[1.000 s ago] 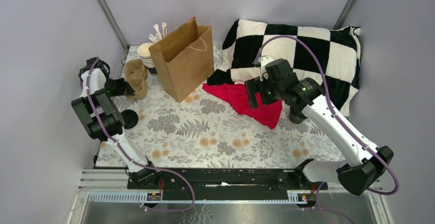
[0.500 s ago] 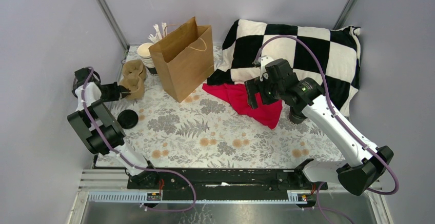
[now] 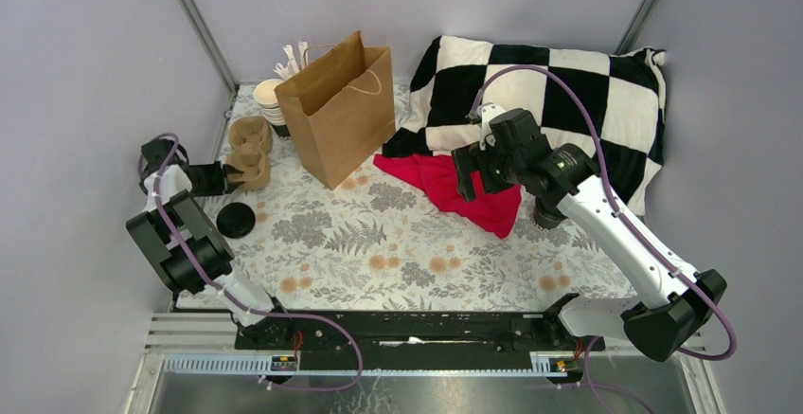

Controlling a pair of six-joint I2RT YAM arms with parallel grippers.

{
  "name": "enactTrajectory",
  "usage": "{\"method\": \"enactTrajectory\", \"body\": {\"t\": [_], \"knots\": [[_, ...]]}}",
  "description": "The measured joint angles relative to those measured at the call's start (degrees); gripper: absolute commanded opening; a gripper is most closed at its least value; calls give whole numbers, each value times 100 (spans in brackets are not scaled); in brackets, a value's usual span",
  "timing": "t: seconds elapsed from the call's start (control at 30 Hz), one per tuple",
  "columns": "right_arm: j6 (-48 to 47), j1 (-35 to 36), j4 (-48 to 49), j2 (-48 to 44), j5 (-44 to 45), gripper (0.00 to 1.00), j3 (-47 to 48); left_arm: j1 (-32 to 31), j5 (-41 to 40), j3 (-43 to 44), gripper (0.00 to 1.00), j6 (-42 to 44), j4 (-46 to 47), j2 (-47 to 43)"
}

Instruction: Pack the takeout coffee

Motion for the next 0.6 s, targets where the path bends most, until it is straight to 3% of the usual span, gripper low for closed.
{"method": "enactTrajectory", "body": {"t": [0.23,0.43,0.6], "knots": [[0,0,0,-4,-2,100,0,-109,-426,498,55,868,-354,-168],[4,0,-2,-4,-2,100,0,-859,-1067,1108,58,1384,-494,-210],[4,0,-2,-4,-7,100,0,-1440,-1585,1639,61,1130,-531,63]]}}
